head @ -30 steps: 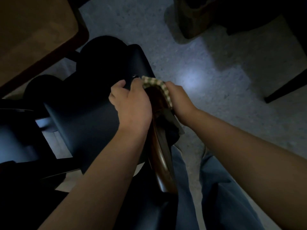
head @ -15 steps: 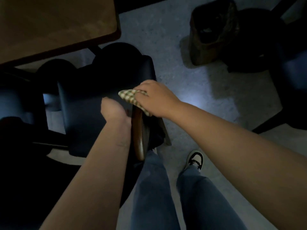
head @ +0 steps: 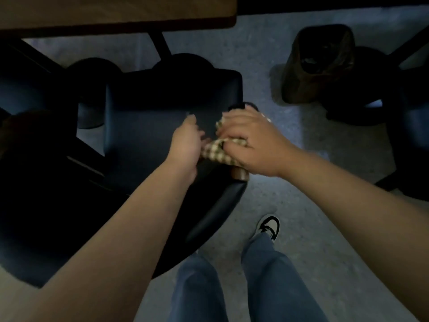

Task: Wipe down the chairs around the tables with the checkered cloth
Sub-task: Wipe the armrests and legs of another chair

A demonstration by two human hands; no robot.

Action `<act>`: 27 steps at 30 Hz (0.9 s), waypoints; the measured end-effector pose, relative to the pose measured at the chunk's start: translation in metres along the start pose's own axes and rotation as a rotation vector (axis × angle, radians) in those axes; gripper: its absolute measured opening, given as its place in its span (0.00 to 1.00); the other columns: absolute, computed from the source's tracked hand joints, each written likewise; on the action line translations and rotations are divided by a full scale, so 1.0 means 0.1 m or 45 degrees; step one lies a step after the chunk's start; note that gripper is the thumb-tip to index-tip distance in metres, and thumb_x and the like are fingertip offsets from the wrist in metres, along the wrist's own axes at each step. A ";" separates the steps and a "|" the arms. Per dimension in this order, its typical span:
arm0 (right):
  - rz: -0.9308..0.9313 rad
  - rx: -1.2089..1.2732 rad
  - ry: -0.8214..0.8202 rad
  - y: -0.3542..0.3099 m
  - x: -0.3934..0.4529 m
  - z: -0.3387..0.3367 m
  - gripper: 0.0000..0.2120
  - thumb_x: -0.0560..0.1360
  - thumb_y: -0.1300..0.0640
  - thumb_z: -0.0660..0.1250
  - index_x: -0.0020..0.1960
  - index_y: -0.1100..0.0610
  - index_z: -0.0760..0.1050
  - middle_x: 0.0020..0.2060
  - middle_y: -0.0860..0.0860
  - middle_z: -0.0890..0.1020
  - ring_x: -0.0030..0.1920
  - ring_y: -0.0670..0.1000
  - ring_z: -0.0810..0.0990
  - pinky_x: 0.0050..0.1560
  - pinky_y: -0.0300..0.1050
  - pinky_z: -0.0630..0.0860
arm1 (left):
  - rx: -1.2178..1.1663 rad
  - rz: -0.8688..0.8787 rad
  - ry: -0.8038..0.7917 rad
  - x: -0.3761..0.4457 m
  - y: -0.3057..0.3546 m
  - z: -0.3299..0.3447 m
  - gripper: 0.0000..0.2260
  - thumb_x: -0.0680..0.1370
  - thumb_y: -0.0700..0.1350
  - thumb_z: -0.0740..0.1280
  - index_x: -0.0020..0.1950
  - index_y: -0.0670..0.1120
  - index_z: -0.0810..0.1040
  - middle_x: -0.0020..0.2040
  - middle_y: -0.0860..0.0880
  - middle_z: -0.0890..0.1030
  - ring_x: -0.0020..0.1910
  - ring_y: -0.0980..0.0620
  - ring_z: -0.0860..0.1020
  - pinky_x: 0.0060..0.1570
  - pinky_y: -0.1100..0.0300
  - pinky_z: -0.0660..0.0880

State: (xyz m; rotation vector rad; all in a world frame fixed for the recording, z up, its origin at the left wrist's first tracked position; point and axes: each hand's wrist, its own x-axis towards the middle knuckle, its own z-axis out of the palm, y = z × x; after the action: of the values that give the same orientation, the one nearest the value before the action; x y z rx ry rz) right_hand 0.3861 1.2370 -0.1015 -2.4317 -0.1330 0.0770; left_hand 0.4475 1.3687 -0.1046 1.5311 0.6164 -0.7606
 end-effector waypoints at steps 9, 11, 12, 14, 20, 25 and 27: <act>0.141 -0.150 -0.109 -0.56 -0.34 0.07 0.08 0.77 0.60 0.66 0.45 0.61 0.84 0.54 0.55 0.83 0.63 0.53 0.75 0.71 0.48 0.56 | 1.489 0.597 -0.603 -0.51 -0.06 -1.76 0.09 0.79 0.51 0.63 0.59 0.55 0.75 0.46 0.61 0.79 0.45 0.69 0.76 0.46 0.79 0.67; 0.220 -0.184 -0.075 -0.68 -0.39 0.13 0.14 0.77 0.55 0.62 0.48 0.62 0.83 0.56 0.55 0.82 0.62 0.53 0.76 0.71 0.49 0.59 | 1.795 0.700 -0.670 -0.55 0.00 -2.08 0.14 0.80 0.54 0.61 0.65 0.53 0.72 0.53 0.57 0.80 0.52 0.62 0.78 0.51 0.73 0.69; 0.254 -0.195 -0.043 -0.75 -0.42 0.17 0.16 0.76 0.54 0.60 0.47 0.62 0.83 0.55 0.55 0.83 0.61 0.54 0.77 0.70 0.49 0.61 | 1.966 0.743 -0.673 -0.56 0.04 -2.22 0.17 0.80 0.57 0.59 0.67 0.53 0.71 0.58 0.55 0.79 0.56 0.57 0.78 0.56 0.66 0.71; 0.290 -0.229 0.063 -0.90 -0.50 0.25 0.17 0.75 0.55 0.59 0.47 0.63 0.83 0.53 0.56 0.83 0.57 0.55 0.80 0.67 0.50 0.64 | 2.294 0.823 -0.668 -0.54 0.14 -2.48 0.19 0.81 0.60 0.55 0.69 0.55 0.69 0.65 0.53 0.76 0.62 0.52 0.75 0.61 0.57 0.71; 0.276 -0.302 0.265 -1.45 -0.74 0.57 0.14 0.76 0.55 0.60 0.49 0.59 0.84 0.46 0.53 0.85 0.51 0.55 0.81 0.59 0.52 0.70 | 2.260 1.001 -0.676 -0.50 0.14 -2.88 0.20 0.82 0.58 0.53 0.68 0.54 0.73 0.66 0.56 0.76 0.64 0.56 0.73 0.64 0.58 0.68; 0.191 -0.576 -0.379 -1.40 -0.56 0.34 0.29 0.75 0.36 0.47 0.65 0.47 0.75 0.62 0.44 0.78 0.64 0.47 0.73 0.66 0.48 0.63 | 2.324 1.043 -0.822 -0.48 0.12 -2.98 0.24 0.81 0.62 0.50 0.74 0.54 0.67 0.71 0.56 0.71 0.70 0.58 0.68 0.69 0.60 0.62; 0.103 -0.653 -0.512 -1.26 -0.45 0.30 0.30 0.75 0.35 0.45 0.67 0.46 0.73 0.64 0.44 0.76 0.65 0.46 0.72 0.67 0.47 0.65 | 2.356 1.039 -0.887 -0.46 0.14 -3.00 0.26 0.80 0.62 0.49 0.74 0.54 0.66 0.72 0.56 0.70 0.70 0.57 0.67 0.70 0.60 0.62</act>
State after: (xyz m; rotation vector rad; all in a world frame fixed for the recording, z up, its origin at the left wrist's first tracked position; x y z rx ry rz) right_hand 0.3290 1.3459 -0.0418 -2.9012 -0.2605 0.6398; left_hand 0.4620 1.6678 -0.0521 2.4880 -1.6559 -1.1008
